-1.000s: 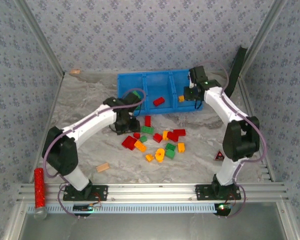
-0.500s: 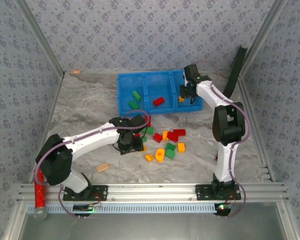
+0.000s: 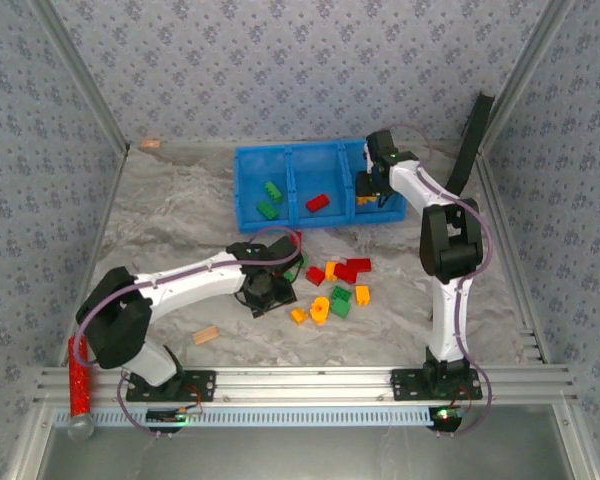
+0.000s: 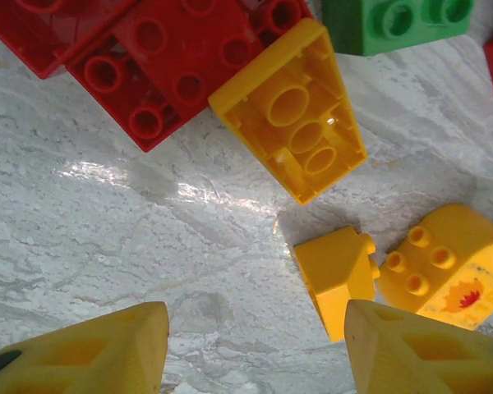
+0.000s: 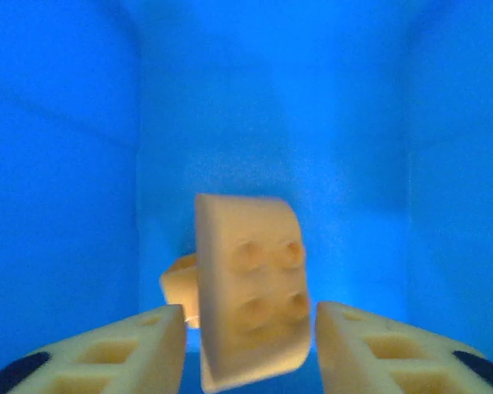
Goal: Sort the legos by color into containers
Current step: Place the lego in the container, then pick up the lego from the center of the table.
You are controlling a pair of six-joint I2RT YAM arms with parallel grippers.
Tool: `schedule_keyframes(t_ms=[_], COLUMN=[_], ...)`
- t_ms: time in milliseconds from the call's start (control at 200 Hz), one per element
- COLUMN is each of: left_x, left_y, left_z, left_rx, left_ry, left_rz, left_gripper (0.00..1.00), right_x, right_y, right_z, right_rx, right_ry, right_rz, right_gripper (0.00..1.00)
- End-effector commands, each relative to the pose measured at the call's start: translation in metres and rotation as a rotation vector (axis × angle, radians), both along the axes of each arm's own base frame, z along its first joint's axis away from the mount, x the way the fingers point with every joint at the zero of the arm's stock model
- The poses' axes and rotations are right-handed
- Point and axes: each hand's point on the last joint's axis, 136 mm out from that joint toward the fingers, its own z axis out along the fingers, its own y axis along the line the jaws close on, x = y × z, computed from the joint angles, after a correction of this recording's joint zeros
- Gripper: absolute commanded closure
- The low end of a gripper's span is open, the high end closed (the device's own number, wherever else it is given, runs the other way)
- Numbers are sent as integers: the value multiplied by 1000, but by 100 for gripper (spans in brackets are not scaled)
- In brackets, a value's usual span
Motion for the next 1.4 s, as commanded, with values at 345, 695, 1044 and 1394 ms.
schedule_keyframes(t_ms=[345,695,1044,1394], left_x=[38,60,58,52], left_y=[60,67,70,91], left_z=[35,16,-15,-26], left_rx=[215,257,282,255], left_ry=[-83,-140,-62,-20], left_rz=[-197,-463,-544,-470], left_gripper=[40,41,44,44], right_x=[-9,-68,-166,-219], right_y=[9,14,6,11], right_z=[42,78,61,25], right_rx=[60,91,159,145], right_ry=[-78,-89,38,159], right_rz=[43,63,-3,4], right_gripper=[41,34,34,34])
